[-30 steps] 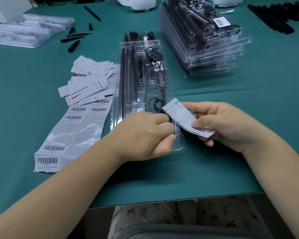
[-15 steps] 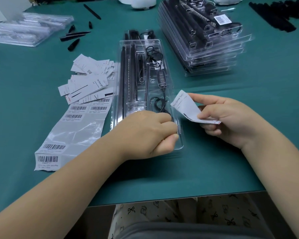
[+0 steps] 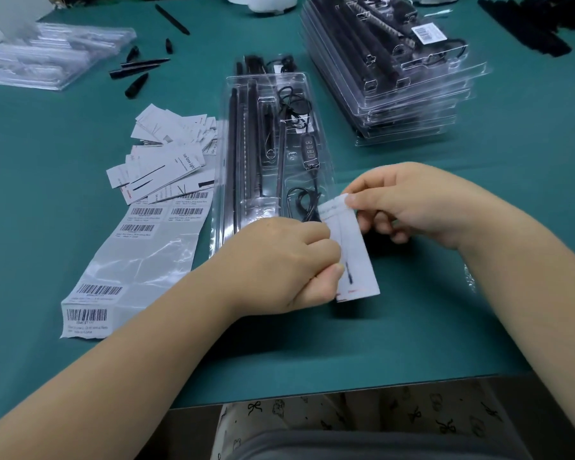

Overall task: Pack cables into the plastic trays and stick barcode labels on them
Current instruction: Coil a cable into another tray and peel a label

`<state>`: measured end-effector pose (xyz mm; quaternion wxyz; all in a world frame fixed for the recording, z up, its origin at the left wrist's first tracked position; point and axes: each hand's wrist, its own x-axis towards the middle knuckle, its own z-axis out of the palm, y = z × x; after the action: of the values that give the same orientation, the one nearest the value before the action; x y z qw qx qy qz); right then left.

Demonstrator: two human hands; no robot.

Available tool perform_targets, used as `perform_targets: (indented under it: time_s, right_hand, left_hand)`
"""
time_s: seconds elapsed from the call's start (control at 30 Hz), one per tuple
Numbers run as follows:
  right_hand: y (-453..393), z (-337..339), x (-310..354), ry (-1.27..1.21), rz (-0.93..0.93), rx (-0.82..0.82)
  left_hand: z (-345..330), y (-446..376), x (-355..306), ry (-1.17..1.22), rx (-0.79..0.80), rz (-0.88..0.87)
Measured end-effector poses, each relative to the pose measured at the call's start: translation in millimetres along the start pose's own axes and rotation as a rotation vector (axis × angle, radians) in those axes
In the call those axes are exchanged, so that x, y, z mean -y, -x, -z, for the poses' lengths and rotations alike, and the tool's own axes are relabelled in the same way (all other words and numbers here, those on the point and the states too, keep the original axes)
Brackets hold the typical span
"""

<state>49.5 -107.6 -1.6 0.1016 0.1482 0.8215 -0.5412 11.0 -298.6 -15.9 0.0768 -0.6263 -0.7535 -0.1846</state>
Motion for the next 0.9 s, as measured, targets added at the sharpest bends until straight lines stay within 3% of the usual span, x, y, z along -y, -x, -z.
perform_targets:
  time_s: [0.17, 0.37, 0.5, 0.8, 0.9]
  right_hand:
    - [-5.0, -2.7, -11.5, -0.108, 0.024, -0.107]
    - [-10.5, -1.4, -17.3, -0.115, 0.067, -0.055]
    - [-14.1, -4.0, -17.4, -0.102, 0.061, -0.104]
    - [-23.4, -25.1, -12.1, -0.361, 0.181, -0.304]
    - [-25.3, -27.6, -11.4, -0.43, 0.186, -0.281]
  left_hand:
    - [1.0, -0.8, -1.0, -0.014, -0.022, 0.003]
    - [1.5, -0.7, 0.3, -0.018, -0.014, 0.002]
    - [1.9, -2.0, 0.3, -0.012, -0.002, 0.009]
    - [0.0, -5.1, 1.9, 0.017, 0.01, 0.061]
    - [-0.4, -5.2, 2.8, 0.006, 0.014, 0.054]
